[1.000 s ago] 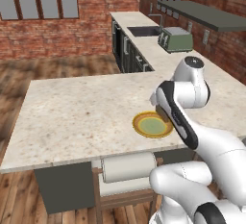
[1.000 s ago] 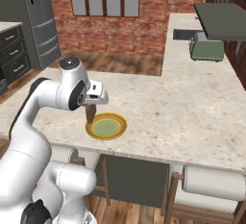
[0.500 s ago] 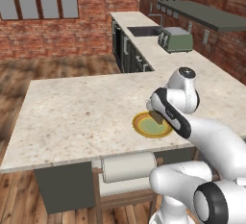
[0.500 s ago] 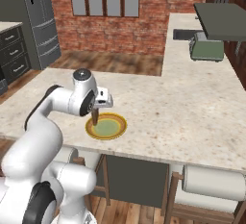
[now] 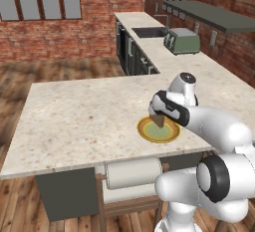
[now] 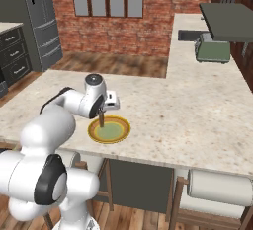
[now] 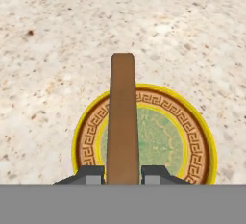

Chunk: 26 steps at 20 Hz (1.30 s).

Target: Start the toaster. Once the lever pops up, take the bread to the plate on the dining counter.

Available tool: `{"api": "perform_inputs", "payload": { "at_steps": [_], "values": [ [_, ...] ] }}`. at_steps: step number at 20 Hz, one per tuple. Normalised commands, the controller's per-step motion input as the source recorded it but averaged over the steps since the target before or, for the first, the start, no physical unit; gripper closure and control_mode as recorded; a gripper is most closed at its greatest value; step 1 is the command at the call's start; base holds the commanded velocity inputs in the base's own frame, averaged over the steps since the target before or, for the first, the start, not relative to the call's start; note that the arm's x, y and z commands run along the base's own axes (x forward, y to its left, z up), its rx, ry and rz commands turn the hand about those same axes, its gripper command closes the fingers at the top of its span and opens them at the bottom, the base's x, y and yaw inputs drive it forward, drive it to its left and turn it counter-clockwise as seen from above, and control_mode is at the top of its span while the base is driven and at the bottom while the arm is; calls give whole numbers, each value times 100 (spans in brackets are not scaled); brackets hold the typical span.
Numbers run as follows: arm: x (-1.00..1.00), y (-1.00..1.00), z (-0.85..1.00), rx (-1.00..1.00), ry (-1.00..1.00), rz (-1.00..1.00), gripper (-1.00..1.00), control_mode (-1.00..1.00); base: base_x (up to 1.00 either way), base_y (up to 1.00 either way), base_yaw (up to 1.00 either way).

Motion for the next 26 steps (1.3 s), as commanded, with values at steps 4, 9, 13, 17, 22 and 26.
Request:
{"api": "perform_inputs", "payload": {
  "at_steps": [4, 9, 13, 17, 22, 26],
  "values": [
    [18, 0, -31, 0, 0, 8, 100, -100, 0, 0, 0],
    [1, 0, -10, 0, 0, 5, 100, -100, 0, 0, 0],
    [0, 0, 0, 0, 5, 0, 100, -100, 0, 0, 0],
    [0, 0, 0, 0, 12, 0, 100, -100, 0, 0, 0],
    [0, 0, 0, 0, 13, 0, 100, -100, 0, 0, 0],
    [3, 0, -1, 0, 1, 0, 100, -100, 0, 0, 0]
  ]
}}
